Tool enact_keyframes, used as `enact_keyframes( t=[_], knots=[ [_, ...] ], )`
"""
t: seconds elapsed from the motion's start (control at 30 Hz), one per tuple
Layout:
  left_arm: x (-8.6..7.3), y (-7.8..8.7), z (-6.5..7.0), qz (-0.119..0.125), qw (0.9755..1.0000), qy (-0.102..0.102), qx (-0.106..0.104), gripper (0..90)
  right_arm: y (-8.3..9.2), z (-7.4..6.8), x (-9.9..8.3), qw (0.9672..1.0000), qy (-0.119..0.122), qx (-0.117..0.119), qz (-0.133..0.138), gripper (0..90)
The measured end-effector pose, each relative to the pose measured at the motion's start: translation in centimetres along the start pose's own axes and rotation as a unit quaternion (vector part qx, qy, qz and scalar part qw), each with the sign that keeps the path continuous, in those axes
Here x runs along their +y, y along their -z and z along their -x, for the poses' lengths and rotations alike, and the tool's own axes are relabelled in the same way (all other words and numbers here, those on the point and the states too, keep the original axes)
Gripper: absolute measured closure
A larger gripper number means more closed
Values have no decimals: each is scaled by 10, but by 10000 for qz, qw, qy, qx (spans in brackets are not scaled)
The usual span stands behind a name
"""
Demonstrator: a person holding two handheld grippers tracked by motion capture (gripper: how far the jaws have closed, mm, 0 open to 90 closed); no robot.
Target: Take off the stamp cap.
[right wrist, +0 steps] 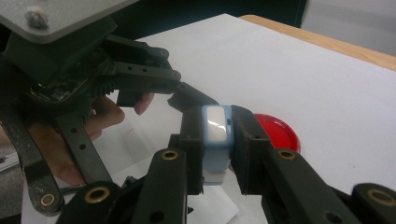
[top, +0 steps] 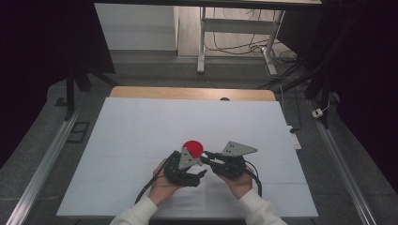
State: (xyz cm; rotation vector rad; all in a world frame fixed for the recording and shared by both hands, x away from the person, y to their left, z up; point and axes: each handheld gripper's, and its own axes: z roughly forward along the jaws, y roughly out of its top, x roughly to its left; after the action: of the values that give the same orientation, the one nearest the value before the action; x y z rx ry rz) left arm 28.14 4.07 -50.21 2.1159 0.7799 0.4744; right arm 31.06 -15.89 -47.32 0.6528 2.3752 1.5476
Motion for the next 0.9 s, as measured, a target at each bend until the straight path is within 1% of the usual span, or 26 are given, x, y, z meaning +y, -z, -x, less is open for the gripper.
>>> enact_keyframes(
  t=[0.2, 0.27, 0.37, 0.5, 0.63, 0.67, 0.7, 0.9],
  knots=[
    [0, -3, 0, 9, 10000, 16, 94, 219, -1, 0, -1, 10000, -51, -50, 10, 749],
    [-1, -4, 1, 24, 10000, 13, 90, 224, -2, 0, -2, 10000, -68, -63, -6, 748],
    [-1, -5, 1, 40, 9999, -13, 131, 239, -3, 0, -3, 9999, -113, -76, -25, 748],
    [-2, -7, 2, 55, 9998, -28, 171, 265, -2, 1, -3, 9998, -197, -61, 20, 749],
    [-2, -8, 3, 72, 9997, -33, 226, 304, -2, 0, -3, 9997, -229, -42, 49, 749],
    [-2, -8, 3, 71, 9997, -39, 247, 329, -2, 0, -3, 9996, -281, -20, 75, 749],
    [-3, -8, 3, 69, 9997, -46, 250, 329, -2, 0, -3, 9996, -281, -20, 75, 749],
    [-4, -10, 4, 52, 9993, -151, 329, 419, -1, 1, -3, 9991, -411, 19, 126, 749]
  ],
)
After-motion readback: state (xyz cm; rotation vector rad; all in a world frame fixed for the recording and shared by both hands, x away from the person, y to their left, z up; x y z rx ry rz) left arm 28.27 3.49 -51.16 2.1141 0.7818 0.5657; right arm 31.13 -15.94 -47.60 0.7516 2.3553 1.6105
